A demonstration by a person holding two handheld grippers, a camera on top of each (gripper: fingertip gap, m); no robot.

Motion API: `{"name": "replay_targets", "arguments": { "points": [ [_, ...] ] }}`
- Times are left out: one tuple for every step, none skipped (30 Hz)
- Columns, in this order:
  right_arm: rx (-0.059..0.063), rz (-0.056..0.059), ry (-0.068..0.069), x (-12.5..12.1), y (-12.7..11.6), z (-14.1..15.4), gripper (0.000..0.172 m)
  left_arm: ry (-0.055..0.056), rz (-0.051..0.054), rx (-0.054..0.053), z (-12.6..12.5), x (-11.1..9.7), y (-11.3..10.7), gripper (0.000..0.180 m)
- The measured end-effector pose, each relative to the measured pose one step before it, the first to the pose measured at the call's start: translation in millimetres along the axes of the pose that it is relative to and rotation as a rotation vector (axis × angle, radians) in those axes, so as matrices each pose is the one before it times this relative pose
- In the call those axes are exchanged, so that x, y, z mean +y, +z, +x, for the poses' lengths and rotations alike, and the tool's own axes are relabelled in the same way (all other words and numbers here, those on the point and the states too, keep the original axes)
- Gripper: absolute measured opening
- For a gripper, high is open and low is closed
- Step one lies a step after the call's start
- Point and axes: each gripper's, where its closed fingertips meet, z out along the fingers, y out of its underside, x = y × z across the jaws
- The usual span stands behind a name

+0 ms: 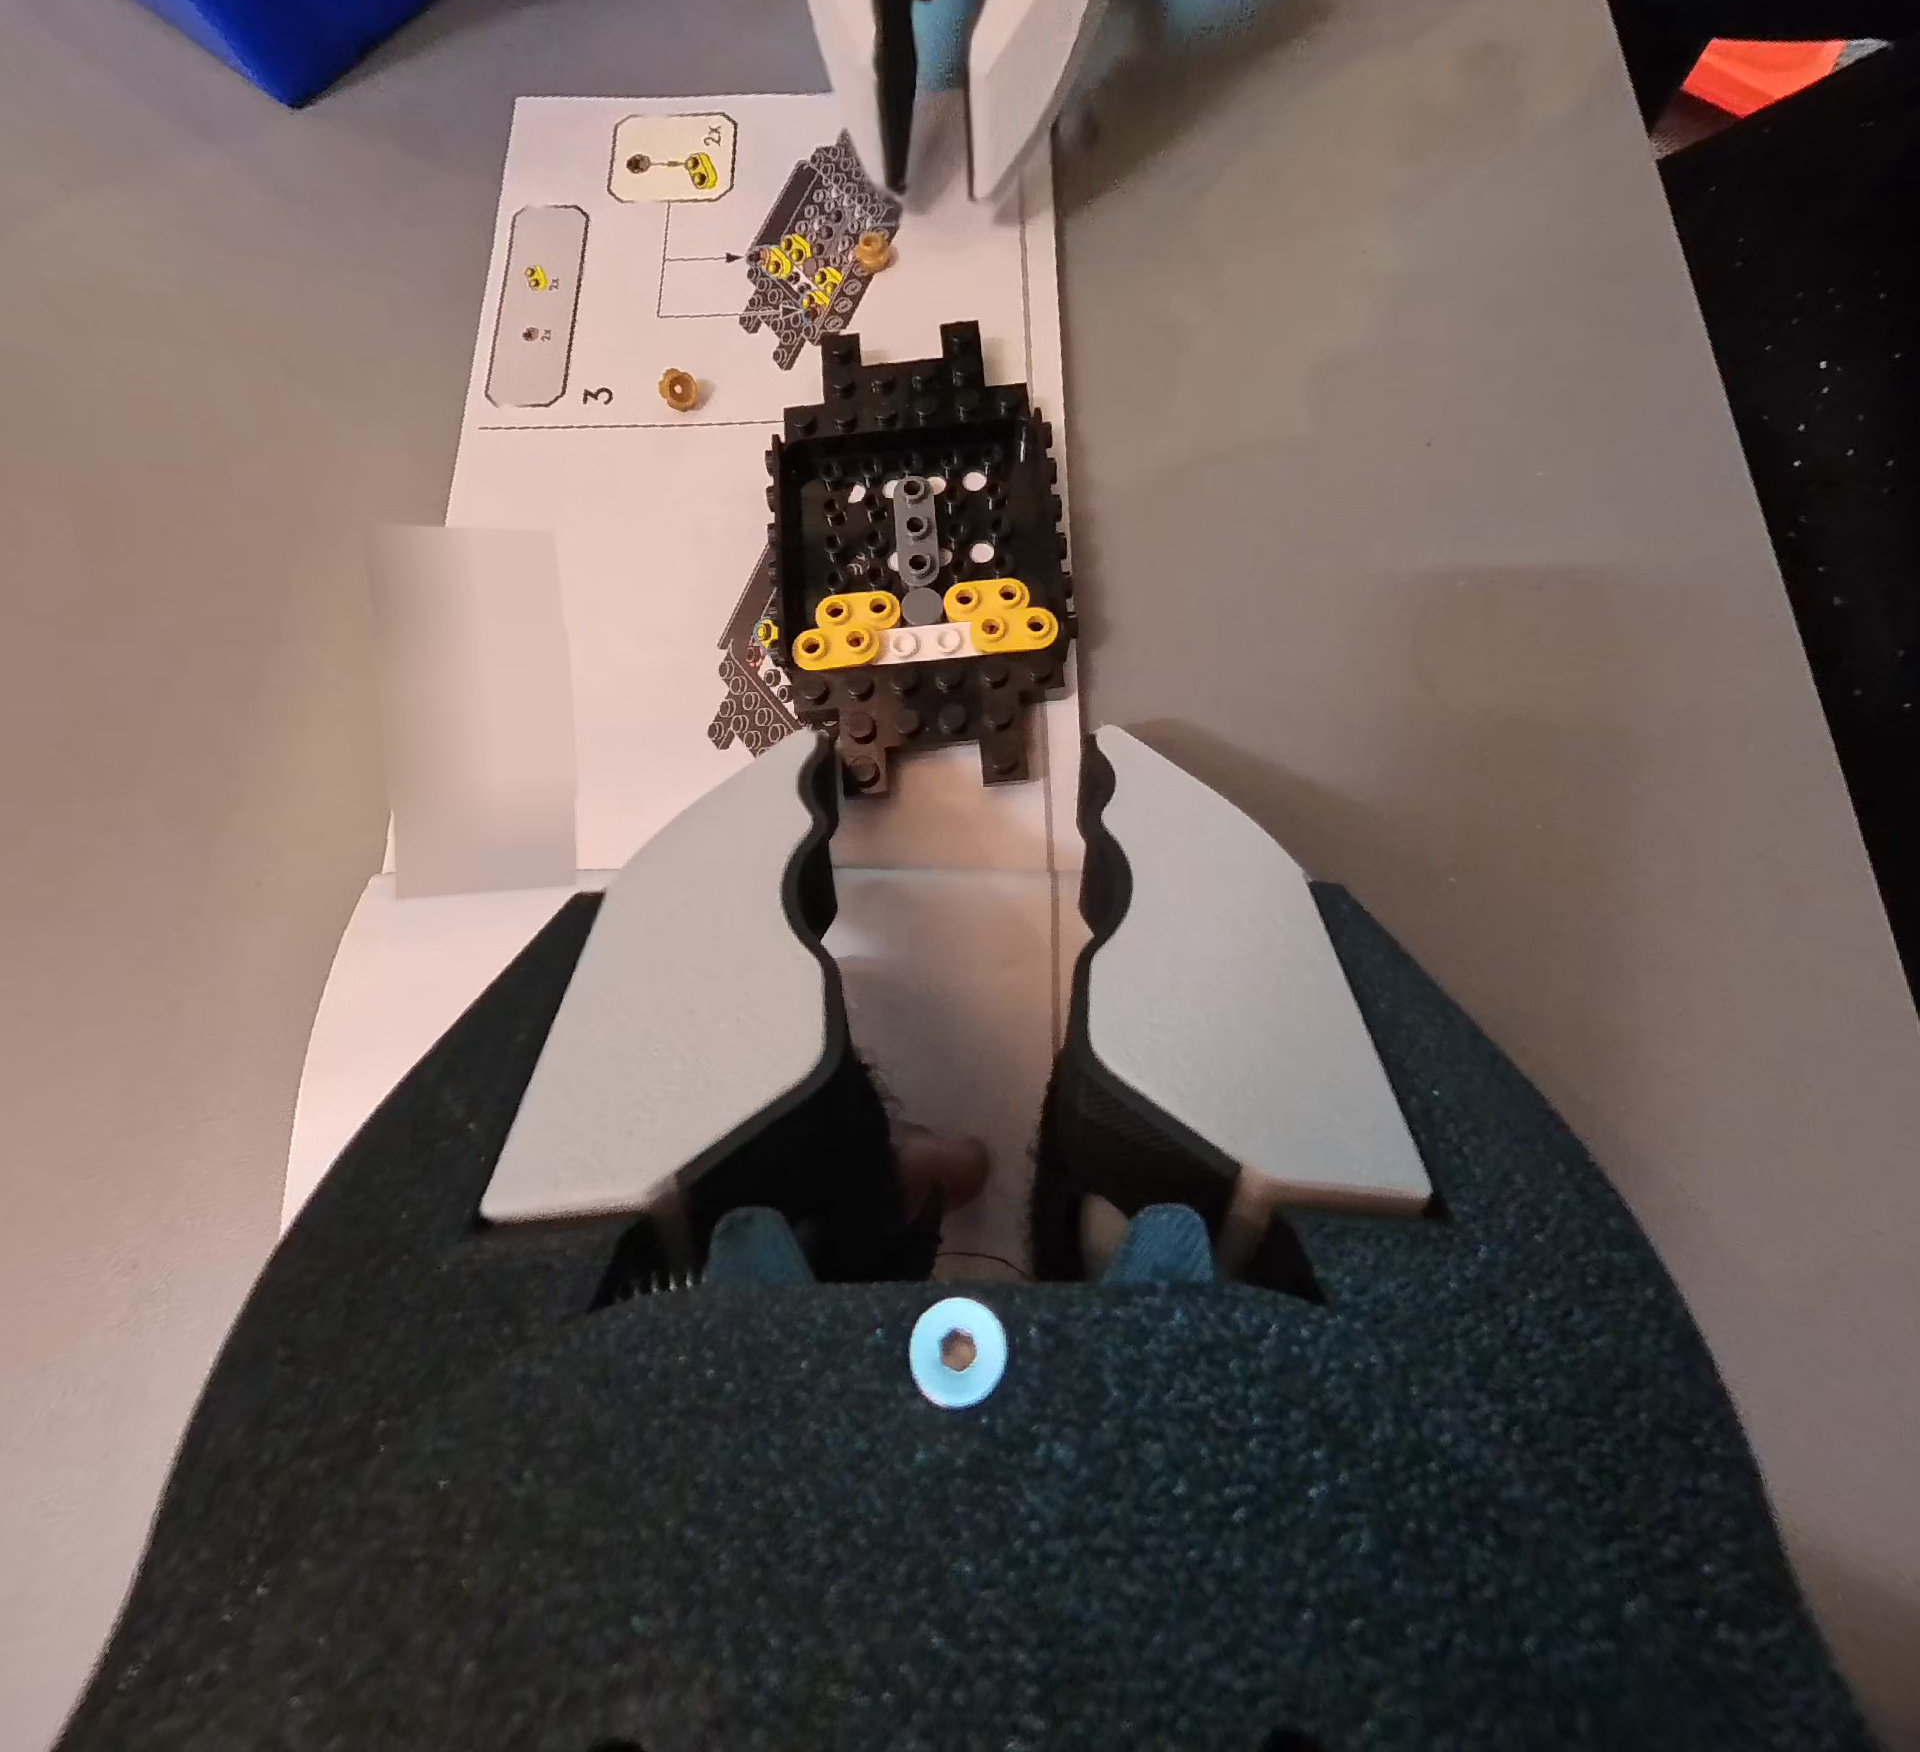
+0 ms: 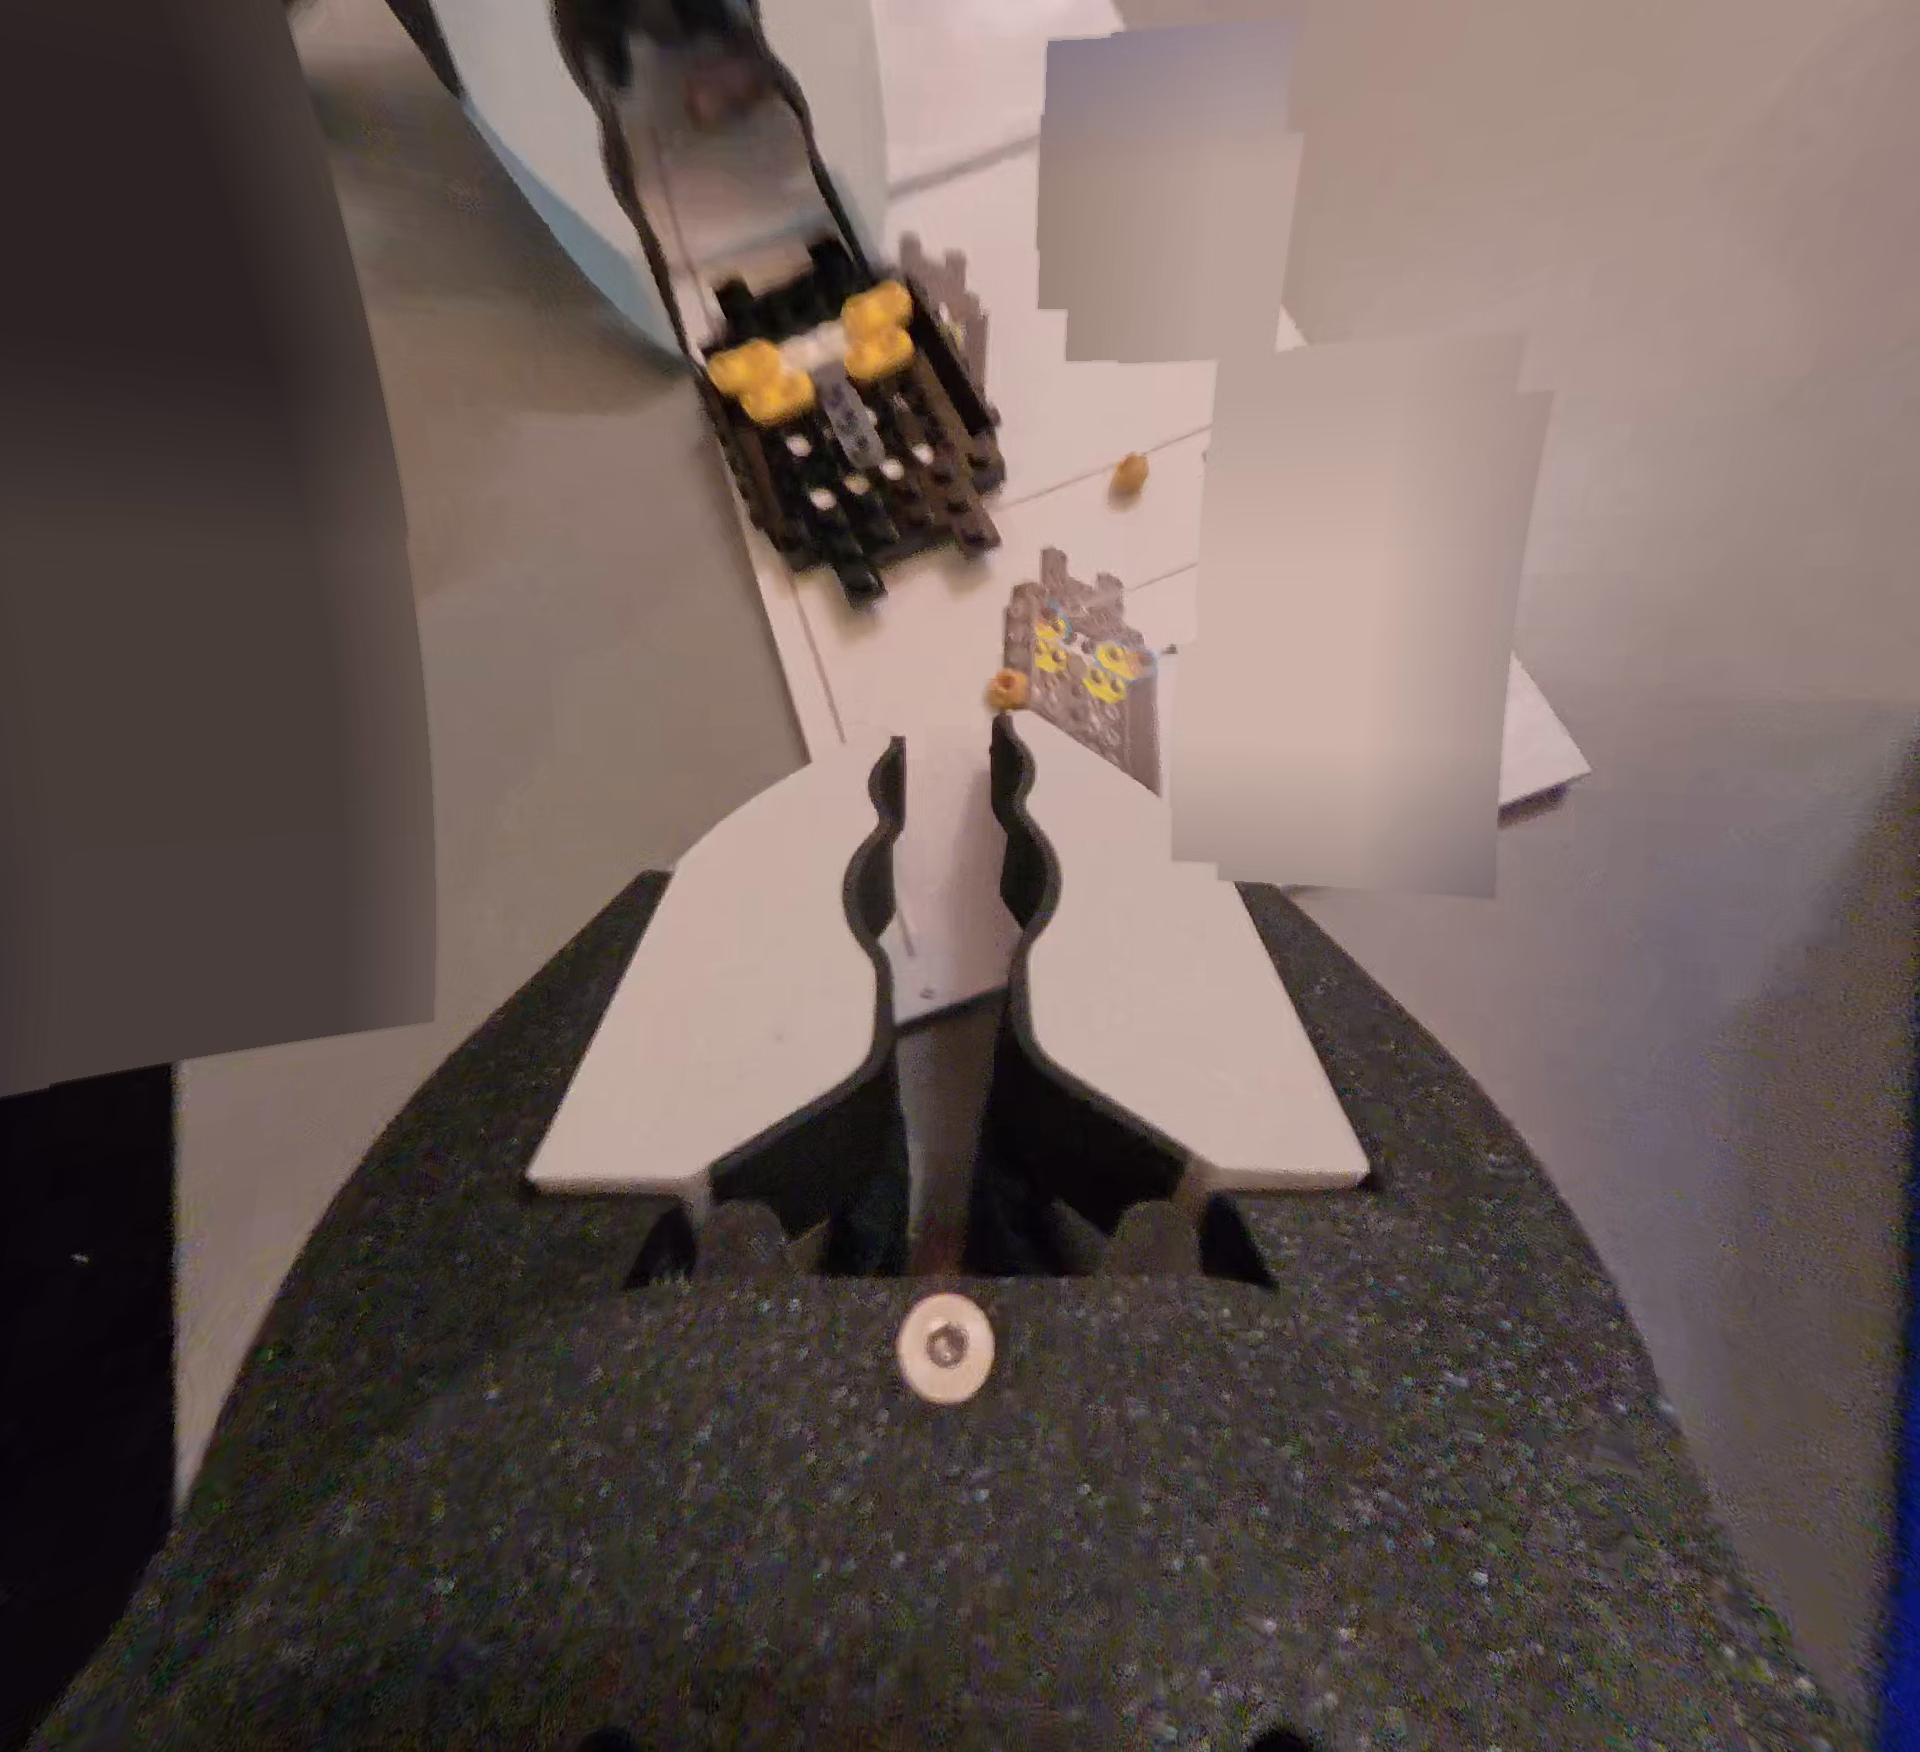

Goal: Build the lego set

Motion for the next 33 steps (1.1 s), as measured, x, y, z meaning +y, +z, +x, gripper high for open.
{"name": "replay_targets", "arguments": {
  "points": [
    [0.0225, -0.0465, -0.034, 2.05, 0.43, 3.13, 0.016, -0.0002, -0.0005, -0.0004, -0.04, 0.0, 0.04, 0.044],
    [0.0094, -0.0183, -0.0308, -2.45, 0.36, 1.66, 0.016, 0.0003, -0.0004, -0.0002, 0.05, 0.04, -0.03, 0.044],
    [-0.0053, 0.001, -0.0194, -5.4, 0.96, 0.35, 0.015, 0.0005, -0.0001, -0.0004, 0.0, -0.06, 0.07, 0.044],
    [-0.0203, -0.0043, -0.0146, -4.22, 1.78, -1.32, 0.014, 0.0005, -0.0001, -0.0006, -0.01, 0.01, -0.01, 0.044],
    [-0.0084, -0.0204, -0.0151, -1.16, 2.01, 0.68, 0.014, 0.0007, -0.0001, -0.0008, 0.04, 0.01, -0.01, 0.044],
    [0.0112, -0.0297, -0.0164, 1.12, 1.73, 3.38, 0.013, 0.0008, 0.0001, -0.0009, -0.08, -0.02, 0.01, 0.044],
    [0.0103, -0.0223, -0.0131, 1.47, 1.42, 2.76, 0.011, 0.0005, 0.0, -0.0008, 0.06, 0.05, -0.07, 0.044],
    [-0.0054, -0.009, -0.0043, 0.69, 1.17, 0.1, 0.01, 0.0006, 0.0001, -0.001, -0.07, -0.02, 0.01, 0.044],
    [-0.0132, 0.0027, 0.0028, -0.33, 0.97, -1.53, 0.01, 0.0009, 0.0005, -0.001, 0.02, -0.01, -0.04, 0.044],
    [-0.0059, 0.0059, 0.0035, -0.38, 0.59, -0.86, 0.01, 0.0005, 0.0003, -0.0002, -0.06, -0.03, 0.02, 0.044],
    [0.0011, 0.0012, 0.0009, 0.46, 0.46, 0.15, 0.01, -0.0003, -0.0003, 0.0004, 0.09, 0.12, 0.04, 0.044],
    [0.0058, -0.0021, 0.0003, 0.92, 0.32, 1.0, 0.01, -0.0007, -0.0001, 0.0006, -0.08, -0.04, 0.07, 0.044],
    [0.0006, -0.0011, 0.0008, 0.74, 0.3, 0.5, 0.009, -0.0002, -0.0001, 0.0002, 0.04, 0.01, 0.0, 0.044],
    [-0.0009, 0.0016, 0.0017, 0.46, 0.29, 0.3, 0.008, 0.0006, 0.0001, -0.0003, 0.02, -0.02, 0.01, 0.044],
    [-0.0009, 0.0023, 0.0032, 0.42, 0.14, 0.35, 0.008, 0.0004, 0.0003, -0.0001, -0.04, -0.03, 0.02, 0.044],
    [-0.0029, 0.0034, 0.0043, 0.0, -0.21, 0.02, 0.008, -0.0004, 0.0, 0.0, 0.03, 0.07, 0.07, 0.044],
    [0.0005, 0.0028, 0.0017, 0.11, -0.41, 0.15, 0.007, -0.0005, 0.0, 0.0002, -0.04, 0.01, 0.0, 0.044],
    [0.0048, 0.0002, -0.0005, 0.43, -0.42, 0.63, 0.007, -0.0003, 0.0001, -0.0004, -0.13, 0.0, 0.0, 0.044],
    [0.0044, -0.0002, -0.001, 0.5, -0.47, 0.52, 0.008, -0.0002, -0.0001, 0.0001, 0.02, -0.05, 0.07, 0.044],
    [0.0031, 0.0001, 0.0014, 0.37, -0.78, 0.33, 0.008, 0.0002, -0.0001, -0.0004, 0.04, 0.01, -0.01, 0.045],
    [0.0015, 0.0015, 0.0023, 0.26, -0.89, 0.1, 0.008, 0.0005, 0.0, -0.0006, -0.02, -0.01, 0.0, 0.045],
    [0.0011, 0.0047, 0.0022, 0.0, -0.95, 0.06, 0.009, 0.0004, 0.0, -0.0008, -0.03, 0.0, 0.0, 0.045],
    [0.0027, 0.0027, 0.0037, 0.44, -0.87, 0.58, 0.01, 0.0005, -0.0002, -0.0005, 0.0, 0.1, 0.05, 0.045],
    [0.0021, 0.0005, 0.0047, 0.78, -0.81, 0.5, 0.01, 0.0004, -0.0003, -0.0004, 0.01, 0.04, -0.02, 0.045],
    [0.0012, 0.0009, 0.0044, 0.81, -0.58, 0.3, 0.011, 0.0003, -0.0002, -0.0002, 0.04, -0.04, 0.06, 0.045],
    [0.0004, 0.0005, 0.0038, 0.71, -0.59, -0.02, 0.011, 0.0001, -0.0003, -0.0002, 0.06, 0.03, -0.02, 0.045],
    [-0.0004, 0.0018, 0.0017, 0.58, -0.25, -0.2, 0.011, 0.0001, -0.0003, 0.0, -0.01, -0.03, 0.06, 0.045],
    [0.0, 0.0031, 0.0001, 0.1, 0.02, -0.26, 0.011, -0.0001, 0.0001, 0.0002, 0.04, 0.05, -0.06, 0.045],
    [-0.0024, 0.0033, 0.0001, -0.01, 0.26, -0.53, 0.011, -0.0001, 0.0001, 0.0002, -0.06, -0.01, 0.01, 0.045],
    [-0.004, 0.0014, 0.0006, -0.09, 0.29, -0.68, 0.011, 0.0001, -0.0001, 0.0, 0.1, 0.01, -0.01, 0.045],
    [0.0, -0.0005, -0.0004, -0.09, 0.26, 0.04, 0.011, 0.0, 0.0, 0.0001, 0.01, 0.0, 0.0, 0.045],
    [0.0015, -0.0002, -0.0021, -0.08, 0.24, 0.16, 0.011, 0.0, 0.0002, 0.0, 0.0, -0.02, 0.01, 0.045],
    [-0.0016, 0.0006, -0.0014, -0.12, 0.23, -0.26, 0.011, 0.0002, -0.0002, -0.0001, -0.03, 0.02, -0.01, 0.045]
  ]
}}
